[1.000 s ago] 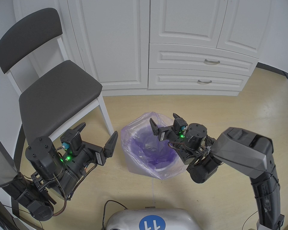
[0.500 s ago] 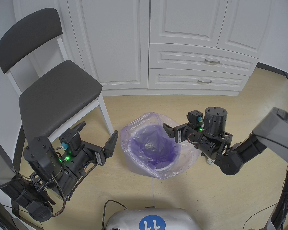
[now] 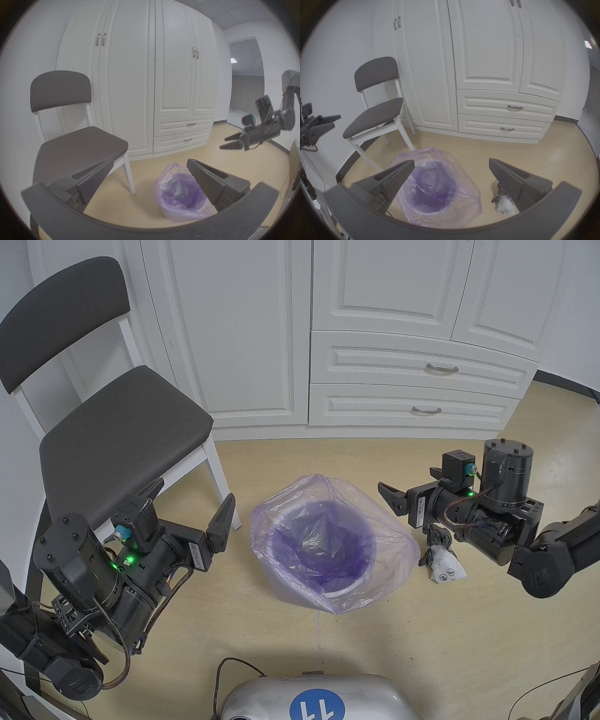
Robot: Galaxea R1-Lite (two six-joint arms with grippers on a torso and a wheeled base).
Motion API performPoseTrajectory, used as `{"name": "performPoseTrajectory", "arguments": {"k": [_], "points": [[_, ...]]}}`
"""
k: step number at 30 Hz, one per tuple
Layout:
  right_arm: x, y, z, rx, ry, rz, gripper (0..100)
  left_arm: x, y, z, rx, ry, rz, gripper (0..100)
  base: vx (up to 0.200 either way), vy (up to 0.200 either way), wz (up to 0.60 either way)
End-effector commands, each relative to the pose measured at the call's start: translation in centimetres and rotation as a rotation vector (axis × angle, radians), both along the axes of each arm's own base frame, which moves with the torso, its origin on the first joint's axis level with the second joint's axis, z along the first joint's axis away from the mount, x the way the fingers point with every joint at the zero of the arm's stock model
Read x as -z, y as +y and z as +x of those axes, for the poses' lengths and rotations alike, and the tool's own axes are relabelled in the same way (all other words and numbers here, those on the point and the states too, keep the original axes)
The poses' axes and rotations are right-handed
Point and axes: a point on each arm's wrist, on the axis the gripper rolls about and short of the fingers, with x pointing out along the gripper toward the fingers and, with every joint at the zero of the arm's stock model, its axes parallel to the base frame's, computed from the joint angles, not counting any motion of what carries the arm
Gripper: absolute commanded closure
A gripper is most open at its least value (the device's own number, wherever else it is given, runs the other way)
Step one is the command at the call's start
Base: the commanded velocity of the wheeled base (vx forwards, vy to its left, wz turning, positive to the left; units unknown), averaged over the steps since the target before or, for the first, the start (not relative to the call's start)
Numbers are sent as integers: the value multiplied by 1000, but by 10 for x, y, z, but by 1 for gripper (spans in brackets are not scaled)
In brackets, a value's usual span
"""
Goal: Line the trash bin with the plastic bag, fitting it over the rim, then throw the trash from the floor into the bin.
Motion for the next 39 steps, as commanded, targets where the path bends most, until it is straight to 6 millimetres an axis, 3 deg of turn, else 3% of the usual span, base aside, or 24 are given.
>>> {"name": "performPoseTrajectory", "arguments": {"k": [1, 17, 24, 31, 35, 39], "points": [[-16, -10, -15, 26, -35, 19, 0, 1, 0, 0, -25, 15, 30, 0, 0, 0, 0], [5, -16, -25, 87, 38, -3, 0, 8, -5, 2, -30, 51, 58, 0, 0, 0, 0], [4, -31, -39, 131, 50, 24, 0, 14, -6, 5, -35, 71, 69, 0, 0, 0, 0], [6, -36, -37, 159, 80, 25, 0, 9, -9, 9, -37, 66, 65, 0, 0, 0, 0], [4, -34, -25, 182, 165, 55, 0, -3, -20, 28, -45, 141, 106, 0, 0, 0, 0], [9, -31, -9, 219, 261, 125, 0, -31, -43, 59, -43, 264, 69, 0, 0, 0, 0]]}}
